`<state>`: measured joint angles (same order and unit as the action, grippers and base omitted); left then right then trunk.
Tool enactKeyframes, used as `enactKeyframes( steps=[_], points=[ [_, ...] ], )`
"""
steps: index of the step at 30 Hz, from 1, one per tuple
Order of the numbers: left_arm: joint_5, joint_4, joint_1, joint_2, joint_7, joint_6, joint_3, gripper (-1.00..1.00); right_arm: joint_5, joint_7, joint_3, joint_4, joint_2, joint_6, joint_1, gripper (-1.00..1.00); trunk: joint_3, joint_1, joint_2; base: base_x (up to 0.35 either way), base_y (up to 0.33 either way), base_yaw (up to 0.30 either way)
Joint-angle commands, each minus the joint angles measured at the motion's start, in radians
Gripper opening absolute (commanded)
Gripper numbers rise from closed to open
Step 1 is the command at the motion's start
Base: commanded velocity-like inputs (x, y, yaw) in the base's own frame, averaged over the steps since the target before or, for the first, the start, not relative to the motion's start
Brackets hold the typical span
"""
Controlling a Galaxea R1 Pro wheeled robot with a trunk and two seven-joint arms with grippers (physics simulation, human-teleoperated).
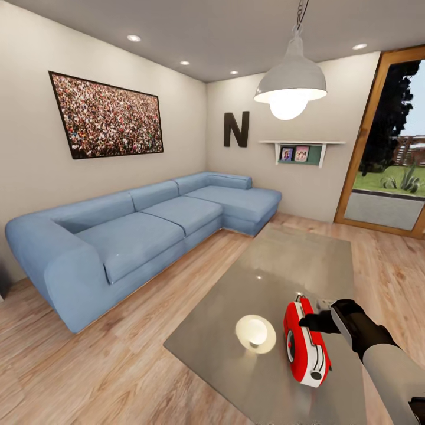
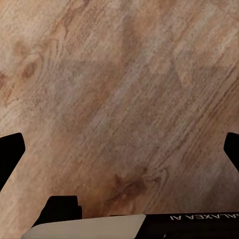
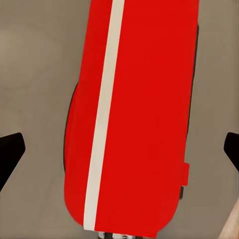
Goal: Turn on the radio receiver that's on the table in the living room.
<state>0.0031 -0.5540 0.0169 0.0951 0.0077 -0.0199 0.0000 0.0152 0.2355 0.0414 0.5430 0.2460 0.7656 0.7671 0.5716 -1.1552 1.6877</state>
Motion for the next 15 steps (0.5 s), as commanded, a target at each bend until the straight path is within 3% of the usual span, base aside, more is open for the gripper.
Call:
enactKeyframes(
  steps=[1, 6, 15],
  points=[
    [0.000, 0.000, 0.000, 0.000, 0.000, 0.000, 0.000, 1.00, 0.000, -0.001, 0.000, 0.000, 0.000, 0.000, 0.000, 1.00, 0.003, -0.004, 0.007, 0.000, 0.000, 0.000],
    [0.000, 0.000, 0.000, 0.000, 0.000, 0.000, 0.000, 1.00, 0.000, -0.002, 0.000, 0.000, 0.001, 0.000, 0.000, 1.00, 0.019, -0.023, 0.042, 0.000, 0.000, 0.000],
    [0.000, 0.000, 0.000, 0.000, 0.000, 0.000, 0.000, 1.00, 0.000, -0.004, 0.000, 0.000, 0.000, 0.000, 0.000, 1.00, 0.019, -0.023, 0.042, 0.000, 0.000, 0.000]
  ],
)
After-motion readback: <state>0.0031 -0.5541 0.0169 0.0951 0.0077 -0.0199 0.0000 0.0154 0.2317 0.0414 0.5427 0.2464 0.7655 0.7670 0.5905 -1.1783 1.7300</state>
